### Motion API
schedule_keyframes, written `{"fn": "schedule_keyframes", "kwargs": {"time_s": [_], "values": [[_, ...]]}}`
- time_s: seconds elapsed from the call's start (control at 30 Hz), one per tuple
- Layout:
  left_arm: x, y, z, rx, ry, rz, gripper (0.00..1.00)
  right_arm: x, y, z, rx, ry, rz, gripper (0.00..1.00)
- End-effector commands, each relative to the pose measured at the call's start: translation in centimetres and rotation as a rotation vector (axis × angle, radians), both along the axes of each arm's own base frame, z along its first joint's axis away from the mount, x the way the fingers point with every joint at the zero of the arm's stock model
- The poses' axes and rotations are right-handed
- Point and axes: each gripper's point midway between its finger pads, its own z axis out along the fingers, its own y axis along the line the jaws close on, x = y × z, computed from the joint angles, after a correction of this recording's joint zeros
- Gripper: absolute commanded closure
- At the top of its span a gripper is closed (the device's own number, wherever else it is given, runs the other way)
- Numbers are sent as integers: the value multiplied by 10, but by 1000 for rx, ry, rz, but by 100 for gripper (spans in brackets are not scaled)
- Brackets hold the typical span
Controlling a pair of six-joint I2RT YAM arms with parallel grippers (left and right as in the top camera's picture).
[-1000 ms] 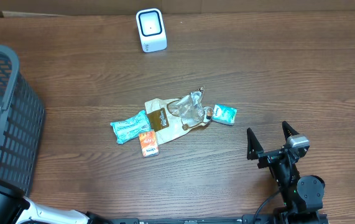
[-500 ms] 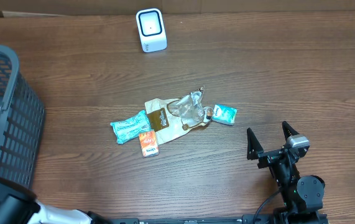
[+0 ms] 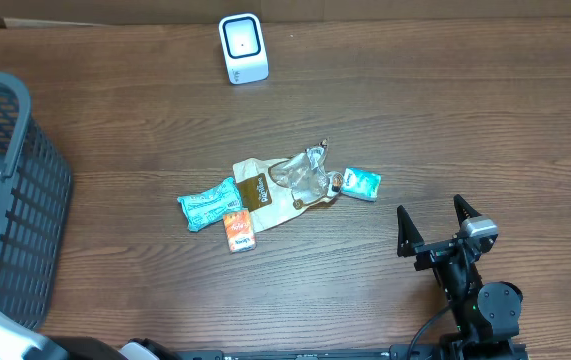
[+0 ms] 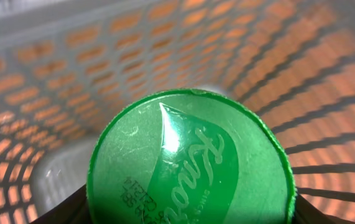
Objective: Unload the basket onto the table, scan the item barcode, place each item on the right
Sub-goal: 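Lift the green-lidded jar out of the basket onto the table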
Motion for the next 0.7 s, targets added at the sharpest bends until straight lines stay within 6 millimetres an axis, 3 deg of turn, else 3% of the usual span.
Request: {"fn": "schedule_keyframes", "kwargs": {"time_s": [0.0, 0.17, 0.37, 0.5, 0.67], "values": [[9, -28, 53, 104, -127, -63, 44, 0, -1, -2, 2, -2, -5, 0], [19, -70, 95, 176, -240, -135, 44, 0, -1, -2, 2, -2, -5, 0], [36, -134, 122, 197, -323, -296, 45, 0, -1, -2, 2, -2, -5, 0], [48, -177, 125, 177, -338, -426, 45, 0, -1, -2, 2, -2, -5, 0], [60, -223, 107, 105, -287, -573, 47, 0, -1, -2, 2, -2, -5, 0]]}}
